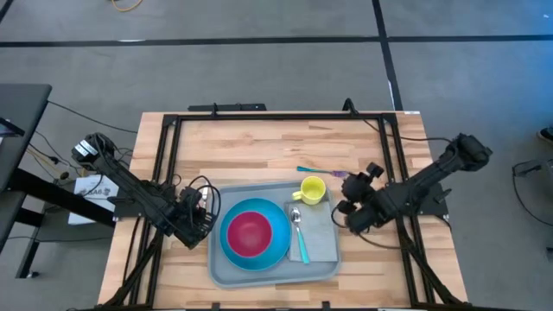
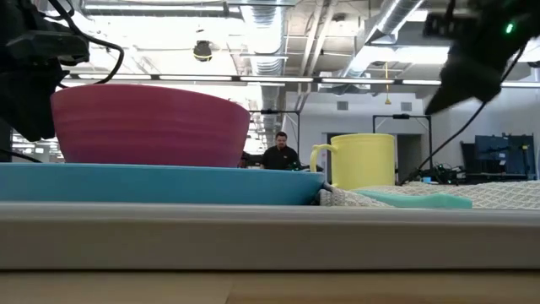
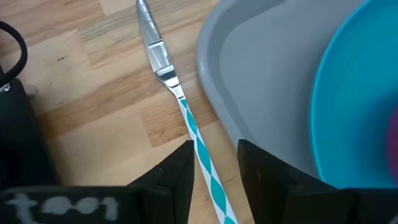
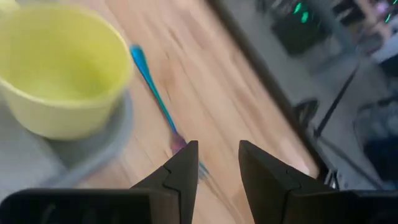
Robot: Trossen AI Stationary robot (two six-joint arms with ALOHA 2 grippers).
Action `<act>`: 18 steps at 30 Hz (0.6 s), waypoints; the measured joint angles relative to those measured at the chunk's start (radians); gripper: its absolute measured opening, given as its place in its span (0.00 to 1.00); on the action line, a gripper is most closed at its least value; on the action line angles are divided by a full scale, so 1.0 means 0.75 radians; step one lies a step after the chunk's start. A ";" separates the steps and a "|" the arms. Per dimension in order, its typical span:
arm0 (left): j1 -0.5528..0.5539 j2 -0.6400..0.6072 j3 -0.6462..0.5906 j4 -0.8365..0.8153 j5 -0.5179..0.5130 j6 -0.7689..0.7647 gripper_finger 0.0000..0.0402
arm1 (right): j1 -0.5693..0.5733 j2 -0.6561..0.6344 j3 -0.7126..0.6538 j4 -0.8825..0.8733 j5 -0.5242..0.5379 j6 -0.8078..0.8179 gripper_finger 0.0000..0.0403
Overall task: Set up tray
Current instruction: Put the blue fork on the gray napkin on the gray tray to the right of the light blue spoon
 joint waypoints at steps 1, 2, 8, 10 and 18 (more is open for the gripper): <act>0.000 0.000 0.000 0.000 0.001 -0.002 0.28 | -0.028 -0.021 -0.029 0.016 -0.033 -0.021 0.27; 0.000 0.000 0.000 0.000 0.003 -0.002 0.28 | -0.055 -0.041 -0.047 0.015 -0.065 -0.035 0.27; 0.000 0.000 0.000 0.000 -0.001 -0.005 0.28 | -0.239 -0.216 -0.067 0.158 -0.234 -0.376 0.27; 0.001 0.000 0.000 0.000 0.000 -0.005 0.28 | -0.307 -0.280 -0.067 0.251 -0.291 -0.548 0.27; 0.001 0.000 0.000 -0.001 -0.001 0.009 0.28 | -0.630 -0.477 -0.066 0.527 -0.567 -0.904 0.27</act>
